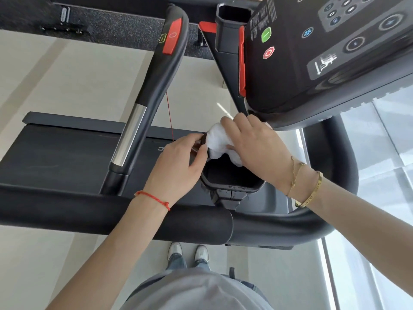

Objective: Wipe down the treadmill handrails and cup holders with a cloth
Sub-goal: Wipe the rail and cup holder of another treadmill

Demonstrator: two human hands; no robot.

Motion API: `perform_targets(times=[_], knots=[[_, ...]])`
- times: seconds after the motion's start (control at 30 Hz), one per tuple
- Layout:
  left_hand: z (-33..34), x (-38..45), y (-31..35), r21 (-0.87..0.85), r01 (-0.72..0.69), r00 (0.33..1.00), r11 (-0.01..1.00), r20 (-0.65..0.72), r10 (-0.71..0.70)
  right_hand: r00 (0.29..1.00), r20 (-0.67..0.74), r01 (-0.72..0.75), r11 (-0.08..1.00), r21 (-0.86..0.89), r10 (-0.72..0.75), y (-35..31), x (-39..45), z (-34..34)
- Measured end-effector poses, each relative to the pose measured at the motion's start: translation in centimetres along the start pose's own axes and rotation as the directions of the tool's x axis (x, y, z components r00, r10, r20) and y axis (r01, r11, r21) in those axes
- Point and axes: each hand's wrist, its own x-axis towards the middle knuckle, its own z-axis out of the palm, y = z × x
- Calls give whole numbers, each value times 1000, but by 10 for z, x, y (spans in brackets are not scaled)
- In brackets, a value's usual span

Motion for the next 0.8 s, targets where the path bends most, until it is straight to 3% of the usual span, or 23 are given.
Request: perform_targets(times=[0.17, 0.37, 0.47, 0.57, 0.8], knots=[[1, 2, 0, 7, -32, 999, 999, -10, 32, 991, 111, -104, 970, 222, 80, -5, -12, 0], [3, 3, 0, 23, -49, 999, 999, -17, 49, 978, 83, -210, 891, 402, 193, -11, -31, -5], [3, 3, 0, 20, -50, 999, 999, -20, 51, 921, 121, -364, 703, 611, 371, -9, -56, -7], [4, 4, 0, 38, -51, 998, 998, -18, 52, 854, 289, -488, 476, 732, 432, -8, -70, -3], [4, 3, 1, 63, -59, 998, 996, -22, 60, 823, 433, -549, 320, 772, 367, -6, -39, 5]])
